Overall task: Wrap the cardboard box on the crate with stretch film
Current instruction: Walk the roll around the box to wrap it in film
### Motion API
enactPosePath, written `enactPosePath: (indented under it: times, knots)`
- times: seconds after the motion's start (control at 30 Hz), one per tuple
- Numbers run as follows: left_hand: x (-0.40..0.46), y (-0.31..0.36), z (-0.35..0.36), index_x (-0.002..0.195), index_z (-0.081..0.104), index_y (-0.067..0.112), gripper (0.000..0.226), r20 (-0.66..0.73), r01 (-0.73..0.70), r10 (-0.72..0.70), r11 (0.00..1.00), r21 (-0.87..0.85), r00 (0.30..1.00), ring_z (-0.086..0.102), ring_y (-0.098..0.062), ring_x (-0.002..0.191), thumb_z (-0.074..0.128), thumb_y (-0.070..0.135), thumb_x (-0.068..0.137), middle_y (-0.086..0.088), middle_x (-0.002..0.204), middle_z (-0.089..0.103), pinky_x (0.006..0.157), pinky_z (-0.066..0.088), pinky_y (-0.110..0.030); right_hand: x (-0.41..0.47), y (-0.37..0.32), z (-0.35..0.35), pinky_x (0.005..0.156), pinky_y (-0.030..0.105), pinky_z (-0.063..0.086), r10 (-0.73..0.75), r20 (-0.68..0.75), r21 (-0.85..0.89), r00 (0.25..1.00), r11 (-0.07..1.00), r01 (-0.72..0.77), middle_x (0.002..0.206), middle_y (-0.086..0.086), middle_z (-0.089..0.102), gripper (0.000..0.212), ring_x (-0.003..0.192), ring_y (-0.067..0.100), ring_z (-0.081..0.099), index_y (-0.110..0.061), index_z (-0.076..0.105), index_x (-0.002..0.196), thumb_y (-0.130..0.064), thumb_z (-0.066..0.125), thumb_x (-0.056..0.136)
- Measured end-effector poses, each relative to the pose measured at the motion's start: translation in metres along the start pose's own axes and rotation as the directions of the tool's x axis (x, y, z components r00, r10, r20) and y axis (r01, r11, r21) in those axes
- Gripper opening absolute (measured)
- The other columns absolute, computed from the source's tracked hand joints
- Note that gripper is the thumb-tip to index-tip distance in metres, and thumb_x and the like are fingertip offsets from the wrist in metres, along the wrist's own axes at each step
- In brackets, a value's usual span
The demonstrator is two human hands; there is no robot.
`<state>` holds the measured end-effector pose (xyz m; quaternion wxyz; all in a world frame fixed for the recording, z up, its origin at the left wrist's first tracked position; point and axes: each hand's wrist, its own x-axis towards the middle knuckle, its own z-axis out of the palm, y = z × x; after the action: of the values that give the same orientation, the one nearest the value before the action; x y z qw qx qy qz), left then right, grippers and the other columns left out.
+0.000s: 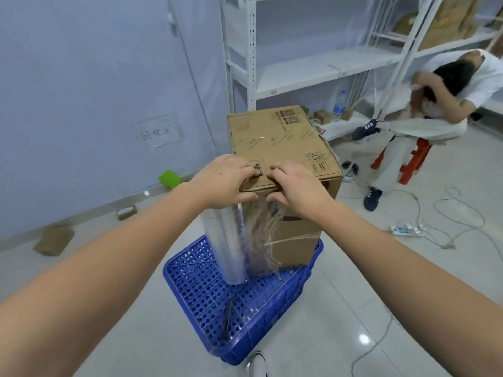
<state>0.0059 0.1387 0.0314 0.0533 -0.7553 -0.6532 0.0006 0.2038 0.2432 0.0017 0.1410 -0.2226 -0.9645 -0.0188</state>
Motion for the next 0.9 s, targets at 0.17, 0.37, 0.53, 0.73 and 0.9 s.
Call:
enactPosePath:
  times: [0.17,0.37,0.53,0.73,0.9]
  knots:
    - [0.014,-0.03,0.005,0.131,0.066,0.021,0.075,-0.055,-0.218,0.218,0.976,0.015,0.974,0.06,-0.026,0.102,0.047,0.08,0.087,-0.003,0.119,0.064,0.091,0.049,-0.043,0.003,0.015,0.01,0.099,0.048,0.046,-0.061,-0.03,0.068,0.998,0.996,0.063,0.13,0.013,0.06,0.059,0.118,0.034,0.054,-0.008,0.063,0.126,-0.044,0.075,0.081]
    - [0.042,-0.049,-0.003,0.118,0.061,0.019,0.075,-0.034,-0.496,0.497,0.868,0.036,0.867,0.055,-0.024,0.107,0.046,0.085,0.086,-0.003,0.122,0.058,0.095,0.045,-0.043,0.005,0.015,0.007,0.103,0.046,0.043,-0.018,0.014,0.131,1.0,0.991,0.016,0.132,0.012,0.059,0.061,0.123,0.032,0.052,-0.006,0.063,0.124,-0.045,0.077,0.079]
    - [0.074,-0.053,-0.001,0.118,0.058,0.02,0.07,-0.09,-0.651,0.646,0.757,-0.049,0.758,0.051,-0.023,0.103,0.056,0.081,0.083,-0.003,0.118,0.053,0.094,0.041,-0.04,0.001,0.003,0.003,0.096,0.048,0.047,0.095,0.04,0.165,0.995,0.981,-0.101,0.133,0.008,0.057,0.052,0.121,0.029,0.052,-0.009,0.06,0.115,-0.044,0.076,0.079]
    - [0.087,-0.059,0.019,0.109,0.052,0.018,0.057,-0.178,-0.749,0.731,0.612,-0.256,0.658,0.047,-0.02,0.112,0.066,0.066,0.083,-0.001,0.124,0.05,0.099,0.04,-0.043,-0.008,-0.025,0.0,0.083,0.045,0.044,0.273,-0.133,-0.043,0.953,0.959,-0.28,0.112,0.009,0.059,0.048,0.098,0.029,0.052,-0.014,0.071,0.113,-0.048,0.078,0.079]
    - [0.093,-0.059,0.031,0.118,0.047,0.022,0.062,-0.157,-0.729,0.723,0.613,-0.304,0.673,0.042,-0.022,0.123,0.054,0.072,0.082,0.0,0.133,0.045,0.108,0.031,-0.041,-0.01,-0.072,0.003,0.082,0.044,0.044,0.555,-0.215,-0.102,0.803,0.805,-0.584,0.112,0.009,0.055,0.048,0.097,0.029,0.049,-0.023,0.067,0.123,-0.04,0.079,0.08]
